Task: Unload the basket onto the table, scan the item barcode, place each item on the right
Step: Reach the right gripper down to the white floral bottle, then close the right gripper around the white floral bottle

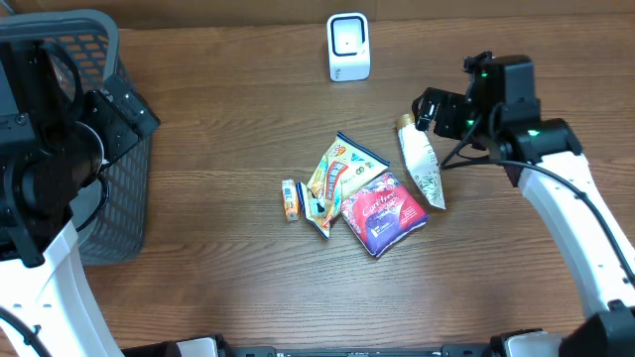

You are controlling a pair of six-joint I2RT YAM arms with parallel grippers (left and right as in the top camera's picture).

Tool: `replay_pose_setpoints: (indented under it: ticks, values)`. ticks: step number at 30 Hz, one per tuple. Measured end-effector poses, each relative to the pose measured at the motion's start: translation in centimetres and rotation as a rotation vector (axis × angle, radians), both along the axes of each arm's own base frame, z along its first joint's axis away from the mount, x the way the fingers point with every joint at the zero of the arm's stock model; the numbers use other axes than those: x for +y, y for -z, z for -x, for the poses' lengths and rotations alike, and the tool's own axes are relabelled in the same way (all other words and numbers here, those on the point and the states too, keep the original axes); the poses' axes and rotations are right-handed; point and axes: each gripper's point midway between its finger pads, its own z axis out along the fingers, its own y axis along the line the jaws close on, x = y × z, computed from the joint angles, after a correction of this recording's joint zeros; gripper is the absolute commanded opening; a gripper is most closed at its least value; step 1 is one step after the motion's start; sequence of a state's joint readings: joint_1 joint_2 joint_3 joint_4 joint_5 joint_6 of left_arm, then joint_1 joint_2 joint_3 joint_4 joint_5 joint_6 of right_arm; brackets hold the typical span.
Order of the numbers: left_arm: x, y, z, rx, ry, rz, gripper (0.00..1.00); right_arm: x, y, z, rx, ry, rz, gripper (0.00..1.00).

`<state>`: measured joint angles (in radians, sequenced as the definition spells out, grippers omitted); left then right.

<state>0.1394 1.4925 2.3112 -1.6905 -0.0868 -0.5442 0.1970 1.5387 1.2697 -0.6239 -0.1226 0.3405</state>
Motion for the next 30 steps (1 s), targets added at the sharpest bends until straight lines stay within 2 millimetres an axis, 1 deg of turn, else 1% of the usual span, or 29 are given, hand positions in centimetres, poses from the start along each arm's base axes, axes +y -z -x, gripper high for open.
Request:
replay_pose_setpoints:
  ticks: [1, 2, 4, 6, 8, 11, 19, 30]
  values:
    - [0.0, 0.0, 0.0, 0.000, 0.000, 0.000, 1.00, 0.1, 0.7, -0.4, 0.003, 0.010, 0.030, 1.00]
    - [0.0, 0.0, 0.0, 0.000, 0.000, 0.000, 1.00, 0.4, 1.8, -0.8, 0.008, 0.021, 0.079, 1.00]
    - [0.0, 0.0, 0.0, 0.000, 0.000, 0.000, 1.00, 0.8, 3.0, -1.0, 0.016, 0.025, 0.135, 1.00]
    - [0.0, 0.0, 0.0, 0.000, 0.000, 0.000, 1.00, 1.6, 4.6, -1.3, 0.022, 0.012, 0.213, 1.00]
    - [0.0, 0.0, 0.0, 0.000, 0.000, 0.000, 1.00, 2.4, 6.3, -1.5, 0.031, -0.012, 0.284, 1.00]
    - [0.0, 0.0, 0.0, 0.000, 0.000, 0.000, 1.00, 3.3, 8.2, -1.3, 0.047, -0.047, 0.361, 1.00]
    - [0.0, 0.0, 0.0, 0.000, 0.000, 0.000, 1.00, 2.4, 10.5, -1.3, 0.089, -0.045, 0.452, 1.00]
    - [0.0, 0.0, 0.0, 0.000, 0.001, 0.000, 1.00, 1.8, 14.3, -0.1, 0.201, -0.068, 0.503, 1.00]
